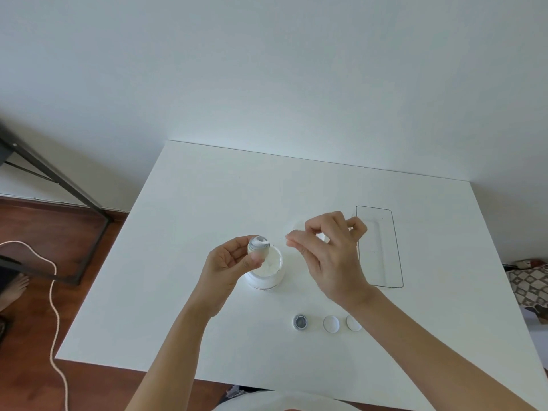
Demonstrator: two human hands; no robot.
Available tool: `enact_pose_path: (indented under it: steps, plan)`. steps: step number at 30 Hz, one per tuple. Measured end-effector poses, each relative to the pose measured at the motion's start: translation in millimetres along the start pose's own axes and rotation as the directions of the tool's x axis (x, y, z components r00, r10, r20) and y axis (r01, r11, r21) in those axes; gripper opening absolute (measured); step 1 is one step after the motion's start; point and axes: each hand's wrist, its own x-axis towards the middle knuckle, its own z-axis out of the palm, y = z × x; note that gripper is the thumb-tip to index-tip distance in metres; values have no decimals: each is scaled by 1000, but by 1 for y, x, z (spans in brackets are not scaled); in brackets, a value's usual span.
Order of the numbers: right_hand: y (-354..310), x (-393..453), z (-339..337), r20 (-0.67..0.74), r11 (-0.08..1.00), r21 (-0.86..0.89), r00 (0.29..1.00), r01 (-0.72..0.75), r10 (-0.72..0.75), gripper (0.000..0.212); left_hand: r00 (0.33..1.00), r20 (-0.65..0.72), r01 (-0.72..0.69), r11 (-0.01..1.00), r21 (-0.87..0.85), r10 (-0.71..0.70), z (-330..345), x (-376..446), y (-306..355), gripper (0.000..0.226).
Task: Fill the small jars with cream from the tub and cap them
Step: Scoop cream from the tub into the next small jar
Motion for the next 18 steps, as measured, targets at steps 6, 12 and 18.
enact_pose_path:
  steps: [6, 12, 18]
  plan:
    - [7, -9, -3, -46, 979, -81, 980, 188, -192, 34, 1000, 2, 3, 999, -42, -3, -3, 0, 1, 37]
    - [9, -11, -7, -118, 985, -39, 978, 169, -172, 33, 1000, 11, 1, 996, -85, -1, -5, 0, 0, 35]
    - [6, -9, -3, -77, 938, 200, 950, -283, 302, 10, 1000, -12, -9, 993, -122, 7, -7, 1, -2, 36]
